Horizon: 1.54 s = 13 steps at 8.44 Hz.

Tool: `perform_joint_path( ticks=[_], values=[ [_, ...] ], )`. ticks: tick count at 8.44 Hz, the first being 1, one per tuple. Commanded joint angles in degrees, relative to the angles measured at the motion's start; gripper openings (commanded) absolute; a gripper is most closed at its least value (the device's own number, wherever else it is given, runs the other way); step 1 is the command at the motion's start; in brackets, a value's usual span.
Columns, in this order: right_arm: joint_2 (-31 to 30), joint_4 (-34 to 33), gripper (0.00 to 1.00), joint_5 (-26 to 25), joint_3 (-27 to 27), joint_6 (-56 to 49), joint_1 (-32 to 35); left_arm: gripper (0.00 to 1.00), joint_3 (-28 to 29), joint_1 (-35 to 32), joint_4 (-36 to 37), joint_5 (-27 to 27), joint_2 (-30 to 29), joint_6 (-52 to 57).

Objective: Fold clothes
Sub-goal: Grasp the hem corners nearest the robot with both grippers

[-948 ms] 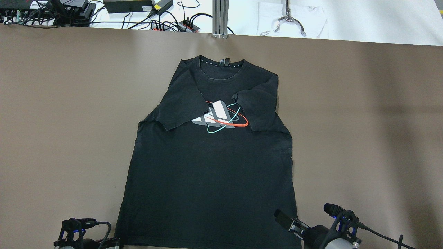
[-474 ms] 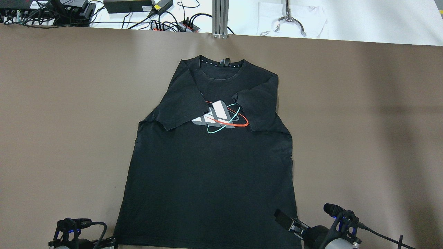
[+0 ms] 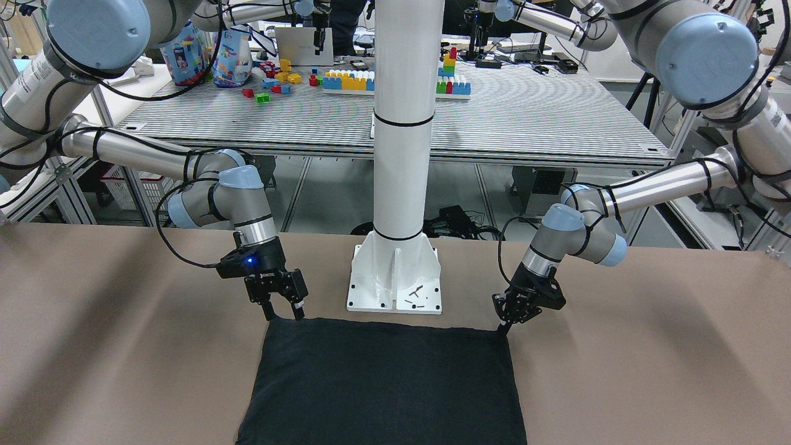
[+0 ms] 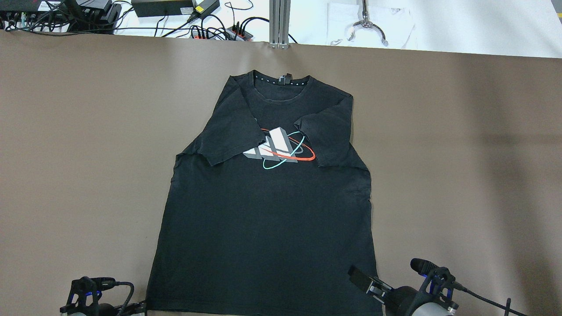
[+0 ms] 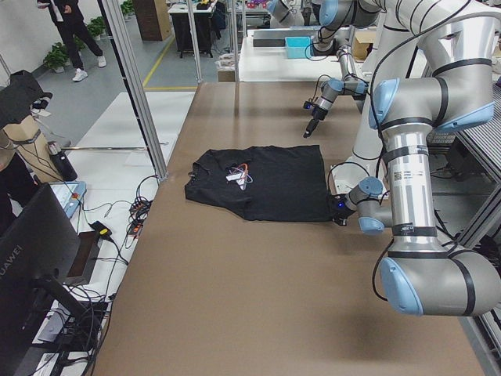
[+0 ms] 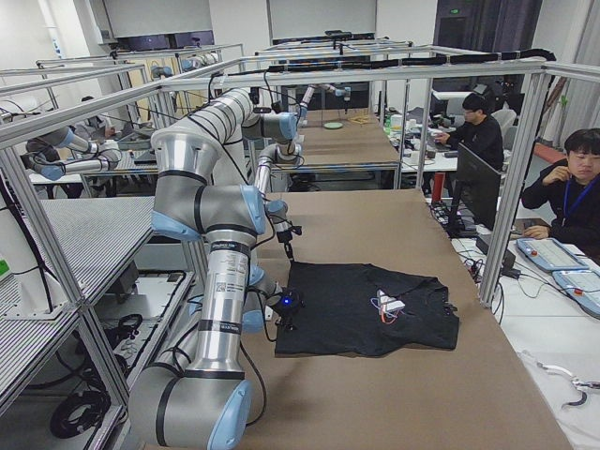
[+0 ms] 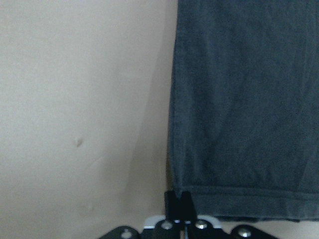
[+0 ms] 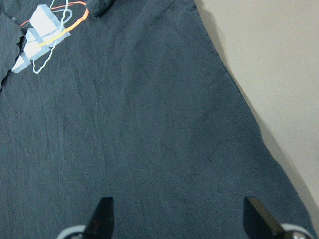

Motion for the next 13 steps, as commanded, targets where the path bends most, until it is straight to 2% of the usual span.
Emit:
perform_joint_path(
  ticks=[1,3,5,6,7,9,13],
  values=[
    [-1.7,-0.8,0.92,0.7,-0.3,0.0,-0.2,0.00,-0.1,0.0,0.0,0.2,-0.4,0.0],
    [-6.4,-0.9,0.92,1.1,-0.3,0.0,-2.5,0.00,0.0,0.0,0.0,0.3,-0.9,0.0],
    [-6.5,-0.8,0.86,-0.3,-4.1,2.6,-5.4,0.00,0.0,0.0,0.1,0.3,-1.1,0.0],
    [-6.4,-0.9,0.75,-3.7,-4.1,4.5,-7.7,0.00,0.1,0.0,0.1,0.3,-1.1,0.0],
    [-6.4,-0.9,0.69,-5.2,-4.2,4.6,-9.2,0.00,0.0,0.0,0.1,0.3,-1.1,0.1],
    [-6.1,-0.9,0.53,-6.2,-4.7,4.6,-11.1,0.00,0.1,0.0,0.2,0.2,-1.2,0.2],
    [-4.3,-0.9,0.52,-8.4,-7.1,4.6,-13.2,0.00,0.0,0.1,0.2,0.1,-1.1,0.4]
  ],
)
